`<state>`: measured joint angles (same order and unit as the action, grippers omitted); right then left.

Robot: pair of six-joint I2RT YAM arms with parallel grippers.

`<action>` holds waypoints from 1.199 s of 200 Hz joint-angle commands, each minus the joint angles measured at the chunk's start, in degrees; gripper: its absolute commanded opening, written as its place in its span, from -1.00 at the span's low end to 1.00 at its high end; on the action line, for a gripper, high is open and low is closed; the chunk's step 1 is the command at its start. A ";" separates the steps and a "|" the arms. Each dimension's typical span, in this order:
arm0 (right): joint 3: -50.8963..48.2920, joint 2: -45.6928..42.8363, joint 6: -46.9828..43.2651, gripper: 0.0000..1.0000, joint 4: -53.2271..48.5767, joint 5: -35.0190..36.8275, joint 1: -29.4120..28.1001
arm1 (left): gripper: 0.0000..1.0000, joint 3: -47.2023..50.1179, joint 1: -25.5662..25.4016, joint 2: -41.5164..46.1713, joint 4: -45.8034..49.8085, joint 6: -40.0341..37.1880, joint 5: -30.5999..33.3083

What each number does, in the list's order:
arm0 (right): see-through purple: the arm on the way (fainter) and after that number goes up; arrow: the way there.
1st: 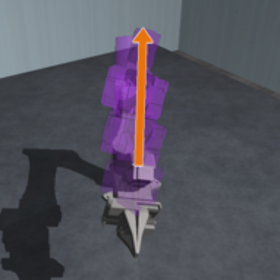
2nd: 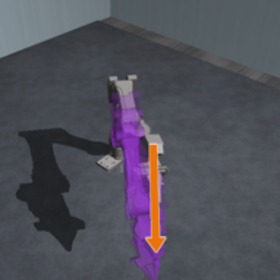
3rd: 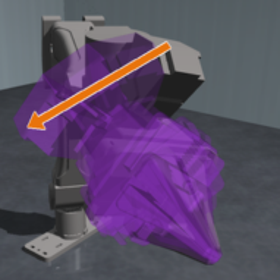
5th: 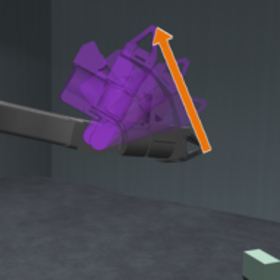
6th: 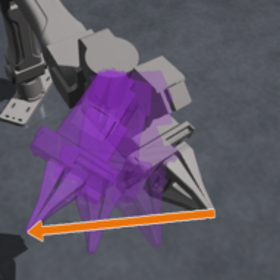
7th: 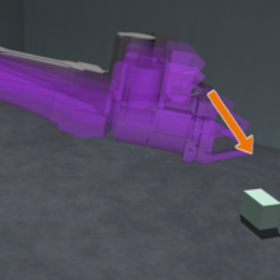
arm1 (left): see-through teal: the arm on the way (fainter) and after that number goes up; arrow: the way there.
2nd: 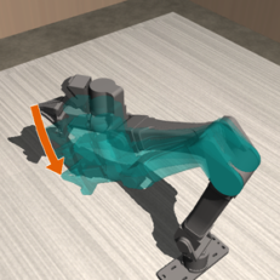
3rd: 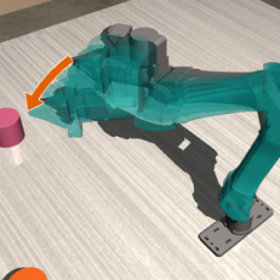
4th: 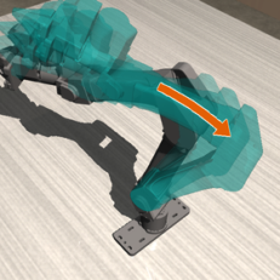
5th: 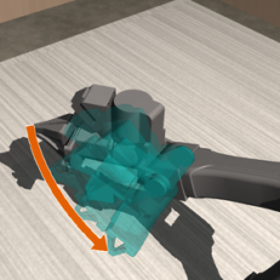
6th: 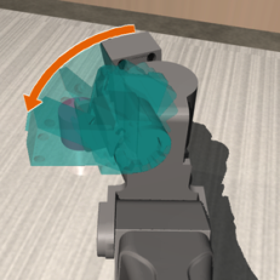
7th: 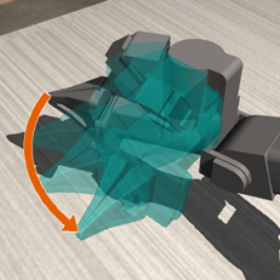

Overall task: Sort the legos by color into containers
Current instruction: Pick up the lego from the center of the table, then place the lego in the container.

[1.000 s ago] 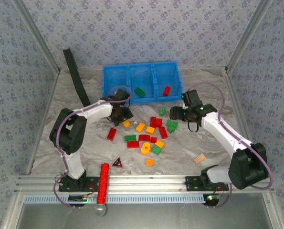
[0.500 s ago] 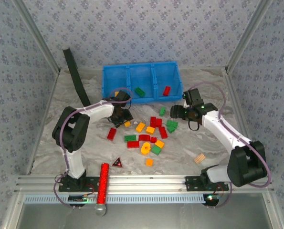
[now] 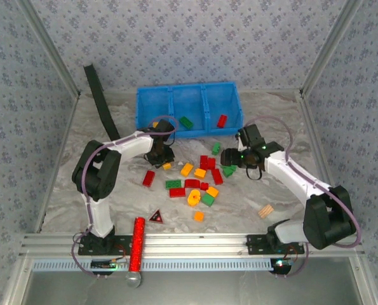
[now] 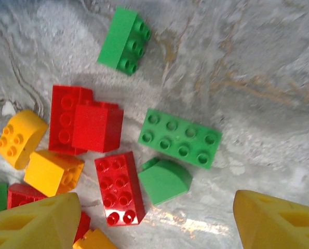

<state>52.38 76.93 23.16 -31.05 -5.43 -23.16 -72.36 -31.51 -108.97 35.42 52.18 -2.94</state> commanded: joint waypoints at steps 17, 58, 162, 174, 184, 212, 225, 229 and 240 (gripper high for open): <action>-0.56 0.48 1.34 0.59 -1.35 0.87 -7.44 | -0.67 -4.13 0.17 4.49 8.58 -5.27 5.38; -0.49 2.06 2.86 0.58 -2.28 4.16 -12.33 | -0.66 -16.75 0.75 5.72 12.13 -11.68 12.97; 2.03 6.37 0.28 0.55 -4.74 10.56 -16.14 | -0.65 -31.71 8.86 -9.44 5.45 -15.80 17.03; 2.54 6.78 0.22 0.55 -5.07 10.87 -16.40 | -0.65 -33.55 9.39 -11.91 5.44 -16.10 16.59; 2.95 7.01 0.22 0.54 -5.16 10.97 -16.65 | -0.65 -35.10 9.84 -14.05 5.64 -16.24 16.40; 3.74 7.78 1.05 0.54 -5.55 10.77 -17.48 | -0.65 -38.15 10.72 -18.94 5.92 -15.29 14.80; 3.86 8.18 1.19 0.54 -5.58 10.36 -17.90 | -0.66 -38.46 10.76 -20.03 5.55 -14.88 14.38; 3.96 8.38 1.19 0.54 -5.65 10.32 -17.98 | -0.66 -38.55 10.76 -20.32 5.54 -14.79 14.25; 4.32 8.96 1.08 0.54 -5.94 10.38 -18.21 | -0.65 -38.56 10.71 -20.75 5.45 -14.63 14.00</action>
<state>54.74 84.49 24.16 -34.57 4.12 -40.60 -108.29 -20.99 -128.66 40.47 37.34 12.21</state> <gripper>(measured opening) 0.772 0.313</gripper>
